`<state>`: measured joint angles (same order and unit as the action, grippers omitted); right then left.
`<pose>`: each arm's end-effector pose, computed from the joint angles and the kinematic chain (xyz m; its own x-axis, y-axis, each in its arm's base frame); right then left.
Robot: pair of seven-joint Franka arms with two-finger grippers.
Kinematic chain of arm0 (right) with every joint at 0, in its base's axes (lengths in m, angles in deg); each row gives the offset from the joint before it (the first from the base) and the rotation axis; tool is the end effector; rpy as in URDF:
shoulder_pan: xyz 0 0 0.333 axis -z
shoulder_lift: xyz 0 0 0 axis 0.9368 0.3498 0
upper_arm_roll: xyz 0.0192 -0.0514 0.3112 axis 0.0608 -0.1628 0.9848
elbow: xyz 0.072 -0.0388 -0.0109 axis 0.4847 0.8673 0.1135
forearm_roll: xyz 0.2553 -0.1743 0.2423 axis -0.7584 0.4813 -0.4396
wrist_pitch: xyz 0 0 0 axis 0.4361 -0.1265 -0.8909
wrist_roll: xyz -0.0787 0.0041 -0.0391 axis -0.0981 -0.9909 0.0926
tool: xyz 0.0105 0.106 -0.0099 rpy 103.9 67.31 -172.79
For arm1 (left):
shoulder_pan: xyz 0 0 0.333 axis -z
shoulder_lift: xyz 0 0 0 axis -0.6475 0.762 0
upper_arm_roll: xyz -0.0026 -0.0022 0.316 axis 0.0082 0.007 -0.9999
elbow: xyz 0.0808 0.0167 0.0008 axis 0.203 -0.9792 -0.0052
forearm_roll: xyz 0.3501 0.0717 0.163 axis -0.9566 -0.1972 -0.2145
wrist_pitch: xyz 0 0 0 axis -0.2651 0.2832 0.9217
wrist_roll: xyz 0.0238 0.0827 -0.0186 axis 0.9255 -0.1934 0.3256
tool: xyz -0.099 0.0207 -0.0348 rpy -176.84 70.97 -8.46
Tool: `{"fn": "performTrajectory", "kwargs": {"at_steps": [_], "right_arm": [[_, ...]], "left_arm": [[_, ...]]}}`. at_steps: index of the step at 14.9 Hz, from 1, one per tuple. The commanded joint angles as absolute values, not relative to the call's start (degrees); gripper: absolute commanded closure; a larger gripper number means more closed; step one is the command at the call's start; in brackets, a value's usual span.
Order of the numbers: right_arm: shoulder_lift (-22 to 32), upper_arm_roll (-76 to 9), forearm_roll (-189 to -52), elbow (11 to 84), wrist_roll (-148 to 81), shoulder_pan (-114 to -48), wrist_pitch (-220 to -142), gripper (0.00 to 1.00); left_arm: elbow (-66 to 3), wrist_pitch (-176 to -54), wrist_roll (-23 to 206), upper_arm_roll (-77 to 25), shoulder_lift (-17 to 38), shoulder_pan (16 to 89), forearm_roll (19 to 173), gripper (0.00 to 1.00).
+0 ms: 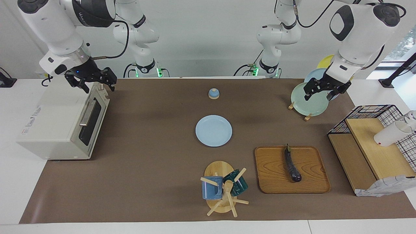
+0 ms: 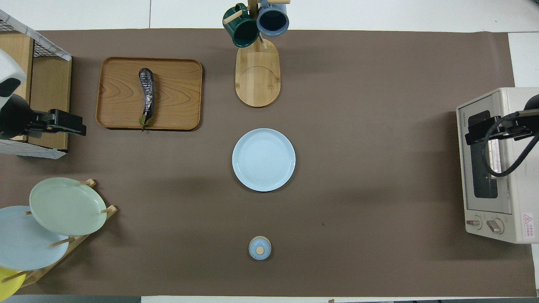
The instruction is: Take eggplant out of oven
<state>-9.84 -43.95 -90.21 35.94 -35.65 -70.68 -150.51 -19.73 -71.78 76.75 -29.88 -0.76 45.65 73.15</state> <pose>0.5475 -0.0189 0.6014 0.9935 0.0651 -0.0934 0.0641 -0.9979 -0.0134 0.5498 -0.0437 0.5807 0.9983 -0.0537 -0.0222 -0.0526 -0.9974 0.0483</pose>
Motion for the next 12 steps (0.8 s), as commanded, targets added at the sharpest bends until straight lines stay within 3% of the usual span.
{"fn": "performTrajectory", "kwargs": {"at_steps": [1, 12], "right_arm": [[-9.83, -43.84, -89.96, 35.63, -36.47, -70.84, -150.96, 0.00], [-9.92, -43.84, -90.05, 35.63, -36.47, -71.02, -150.96, 0.00]], "left_arm": [[-20.99, -69.59, 76.73, -29.79, -2.20, 45.72, 71.52, 0.00], [-13.60, -61.58, 76.73, -26.45, -1.05, 44.05, 68.97, 0.00]]}}
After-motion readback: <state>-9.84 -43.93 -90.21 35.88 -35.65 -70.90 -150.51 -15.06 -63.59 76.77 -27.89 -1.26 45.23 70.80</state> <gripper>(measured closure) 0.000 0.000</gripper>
